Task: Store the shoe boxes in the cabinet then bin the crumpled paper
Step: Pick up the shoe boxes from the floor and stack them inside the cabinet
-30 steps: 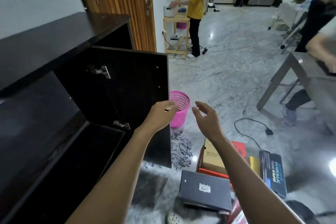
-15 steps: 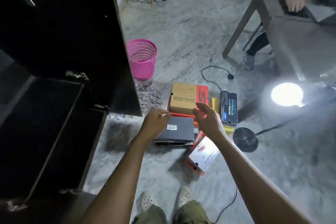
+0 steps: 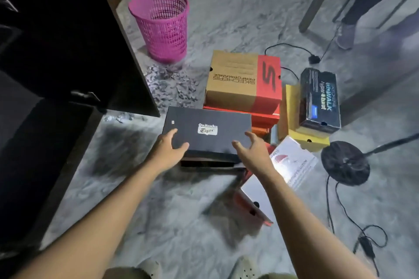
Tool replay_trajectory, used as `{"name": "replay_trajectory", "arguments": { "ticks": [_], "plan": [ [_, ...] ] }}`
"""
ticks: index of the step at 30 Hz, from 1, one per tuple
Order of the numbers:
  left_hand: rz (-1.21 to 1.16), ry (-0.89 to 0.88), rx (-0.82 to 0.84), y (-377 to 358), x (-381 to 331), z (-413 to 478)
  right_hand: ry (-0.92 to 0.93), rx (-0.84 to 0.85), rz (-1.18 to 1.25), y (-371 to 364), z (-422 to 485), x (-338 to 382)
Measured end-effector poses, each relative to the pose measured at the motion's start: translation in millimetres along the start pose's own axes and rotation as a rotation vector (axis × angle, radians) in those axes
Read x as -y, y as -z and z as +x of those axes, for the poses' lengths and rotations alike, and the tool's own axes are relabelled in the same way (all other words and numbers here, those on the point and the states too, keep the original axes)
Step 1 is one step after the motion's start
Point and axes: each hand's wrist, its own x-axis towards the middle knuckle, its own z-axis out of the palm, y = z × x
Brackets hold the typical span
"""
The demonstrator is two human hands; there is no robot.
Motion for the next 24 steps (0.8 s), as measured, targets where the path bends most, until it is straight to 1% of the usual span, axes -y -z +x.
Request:
{"name": "replay_trajectory", "arguments": {
  "ticks": [2, 5, 10, 13, 15, 17, 21, 24],
  "plan": [
    [0.066, -0.013, -0.056, -23, 32, 32, 0.040, -0.095, -0.033, -27, 25, -28],
    [0.142, -0.062, -0.225, -47, 62, 72, 0.095, -0.286, -0.098, -59, 55, -57],
    [0.006, -0.182, -0.395, -62, 87, 111, 0.181, -0.429, 0.010, -94, 85, -79],
    [-0.061, -0.260, -0.494, -59, 91, 117, 0.262, -0.556, 0.167, -101, 90, -90],
    [-0.129, -0.288, -0.507, -57, 94, 117, 0.280, -0.597, 0.346, -108, 86, -98],
    [-0.184, -0.274, -0.480, -57, 99, 114, 0.260, -0.632, 0.446, -117, 79, -105],
    [-0.250, -0.292, -0.405, -64, 113, 105, 0.296, -0.565, 0.465, -129, 67, -119],
    [-0.193, -0.323, -0.383, -61, 117, 102, 0.354, -0.542, 0.457, -129, 63, -118]
  ]
}}
